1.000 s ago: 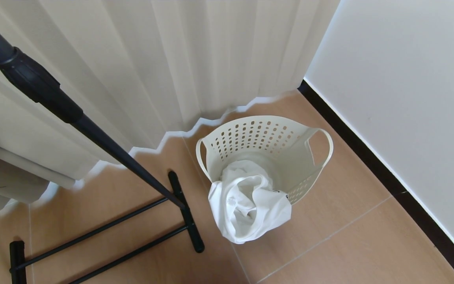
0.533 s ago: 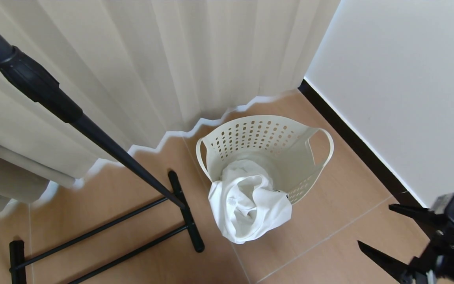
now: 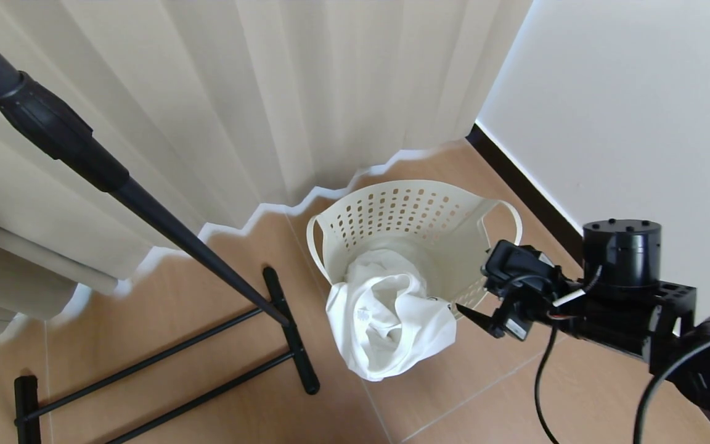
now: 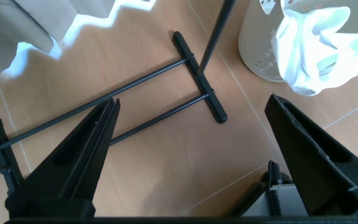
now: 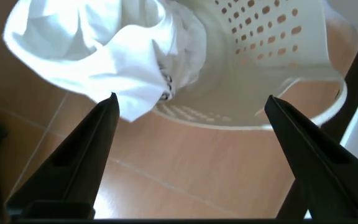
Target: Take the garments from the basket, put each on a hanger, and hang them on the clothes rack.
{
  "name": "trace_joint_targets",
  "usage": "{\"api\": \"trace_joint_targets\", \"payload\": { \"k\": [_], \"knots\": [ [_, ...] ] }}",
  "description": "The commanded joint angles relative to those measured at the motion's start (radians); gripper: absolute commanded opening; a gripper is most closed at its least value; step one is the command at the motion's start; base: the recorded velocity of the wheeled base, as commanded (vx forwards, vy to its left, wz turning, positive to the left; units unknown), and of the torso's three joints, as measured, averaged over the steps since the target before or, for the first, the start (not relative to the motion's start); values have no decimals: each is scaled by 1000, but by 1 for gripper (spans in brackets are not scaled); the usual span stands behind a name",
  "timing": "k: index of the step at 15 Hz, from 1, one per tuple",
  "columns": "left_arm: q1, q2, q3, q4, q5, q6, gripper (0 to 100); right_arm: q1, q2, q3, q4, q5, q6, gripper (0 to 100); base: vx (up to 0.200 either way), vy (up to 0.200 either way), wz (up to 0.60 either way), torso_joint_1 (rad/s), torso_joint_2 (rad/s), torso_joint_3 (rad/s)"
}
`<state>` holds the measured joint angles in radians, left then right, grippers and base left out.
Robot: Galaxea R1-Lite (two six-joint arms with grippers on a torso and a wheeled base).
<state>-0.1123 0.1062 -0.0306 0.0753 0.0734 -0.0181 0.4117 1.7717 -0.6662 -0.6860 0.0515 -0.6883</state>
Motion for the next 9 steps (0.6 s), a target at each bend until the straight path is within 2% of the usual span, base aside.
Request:
{"api": "trace_joint_targets", "payload": {
  "k": [1,4,7,9],
  "knots": [
    [0,0,0,0,0,0,100,39,183,-112,-58,-19,-27,100,0,0,0,0,0,0],
    [0,0,0,0,0,0,100,65,293,-181,-104,-27,-62,100,0,0,0,0,0,0],
    [0,0,0,0,0,0,100,95,411,-197,-270,-18,-105,100,0,0,0,0,0,0],
    [0,0,0,0,0,0,100,110,465,-204,-337,-18,-139,100,0,0,0,0,0,0]
  ]
}}
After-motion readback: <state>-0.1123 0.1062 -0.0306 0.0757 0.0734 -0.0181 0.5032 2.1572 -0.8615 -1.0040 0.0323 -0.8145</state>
